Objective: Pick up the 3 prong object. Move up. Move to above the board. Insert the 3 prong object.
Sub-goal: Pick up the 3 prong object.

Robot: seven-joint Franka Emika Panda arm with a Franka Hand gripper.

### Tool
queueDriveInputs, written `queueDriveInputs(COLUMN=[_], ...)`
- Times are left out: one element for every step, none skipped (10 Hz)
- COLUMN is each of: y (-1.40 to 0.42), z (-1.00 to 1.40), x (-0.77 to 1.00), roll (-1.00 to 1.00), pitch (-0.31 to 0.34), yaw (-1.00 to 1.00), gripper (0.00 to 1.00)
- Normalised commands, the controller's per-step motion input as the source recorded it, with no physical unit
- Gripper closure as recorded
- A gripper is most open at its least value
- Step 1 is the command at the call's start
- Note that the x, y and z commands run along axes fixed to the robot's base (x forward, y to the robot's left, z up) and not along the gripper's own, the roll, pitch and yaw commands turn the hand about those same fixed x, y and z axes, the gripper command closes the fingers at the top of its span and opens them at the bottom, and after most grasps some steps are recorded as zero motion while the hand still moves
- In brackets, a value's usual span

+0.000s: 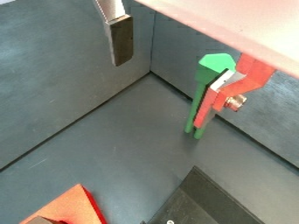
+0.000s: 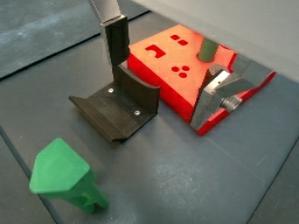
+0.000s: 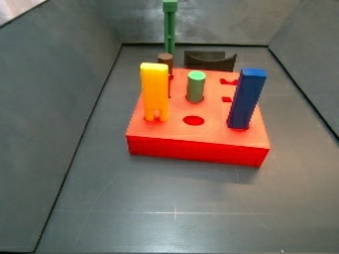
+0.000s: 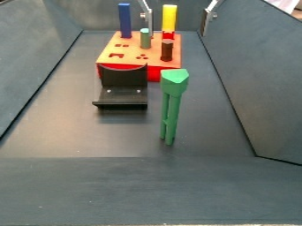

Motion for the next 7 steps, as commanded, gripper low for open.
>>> queueDriveInputs(y=[0.45, 0.68, 0.53, 0.41, 0.3, 0.3, 0.34], z=[-0.13, -0.16, -0.18, -0.15, -0.16, -0.12, -0.13], x=[-0.24, 0.0, 0.23, 0.5, 0.67, 0.7, 0.68], roll=[0.02, 0.08, 0.01, 0.0, -0.07, -0.08, -0.07], pitch=[0.0, 0.116, 0.09, 0.119, 0.133, 0.14, 0.141], yaw=[0.0, 0.38, 0.4, 0.27, 0.15, 0.08, 0.01], gripper=[0.0, 0.0, 0.0, 0.0, 0.0, 0.0, 0.0])
